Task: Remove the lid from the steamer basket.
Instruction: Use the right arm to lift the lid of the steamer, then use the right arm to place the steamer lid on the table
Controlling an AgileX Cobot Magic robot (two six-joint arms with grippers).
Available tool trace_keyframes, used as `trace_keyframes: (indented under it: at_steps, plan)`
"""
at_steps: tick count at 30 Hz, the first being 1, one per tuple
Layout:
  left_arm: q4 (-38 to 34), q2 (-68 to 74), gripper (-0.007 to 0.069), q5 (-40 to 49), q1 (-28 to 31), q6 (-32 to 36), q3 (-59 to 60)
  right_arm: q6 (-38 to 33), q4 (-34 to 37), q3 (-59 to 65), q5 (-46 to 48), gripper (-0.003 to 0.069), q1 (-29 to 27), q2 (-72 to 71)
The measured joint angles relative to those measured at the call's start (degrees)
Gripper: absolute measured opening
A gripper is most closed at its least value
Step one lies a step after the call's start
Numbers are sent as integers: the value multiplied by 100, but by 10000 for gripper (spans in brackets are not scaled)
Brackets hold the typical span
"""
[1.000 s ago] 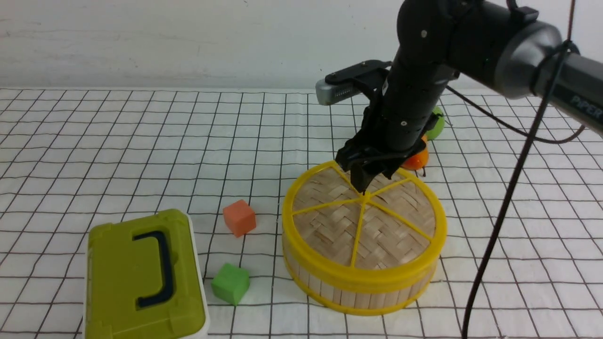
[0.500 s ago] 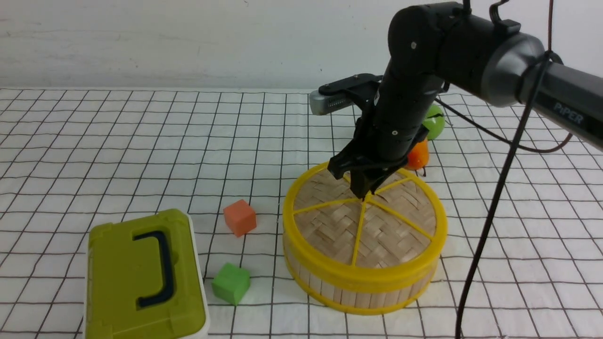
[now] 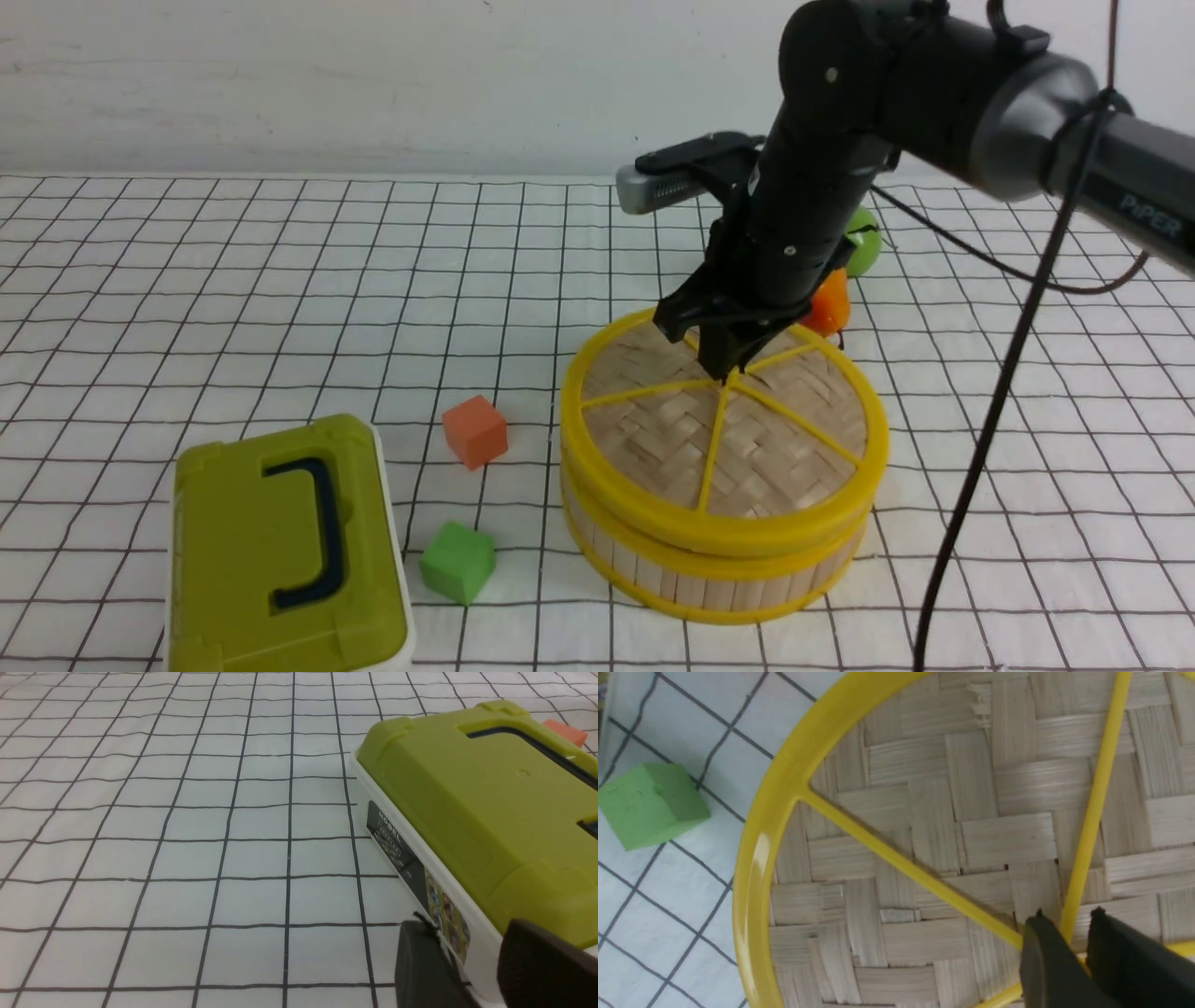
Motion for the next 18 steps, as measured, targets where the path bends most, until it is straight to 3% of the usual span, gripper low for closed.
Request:
trace_keyframes:
  at_steps: [7, 10, 16, 18]
  plan:
    - [0, 0, 239, 0, 0, 0, 0, -56, -359, 20, 20, 99, -64, -1062]
    - [0, 0, 239, 0, 0, 0, 0, -56, -389, 238, 26, 99, -368, -1561]
    - [0, 0, 239, 0, 0, 0, 0, -83, -506, 1150, 26, 99, -1490, -2183]
    - [0, 0, 239, 0, 0, 0, 0, -94, -552, 1652, 26, 99, -2106, -2230]
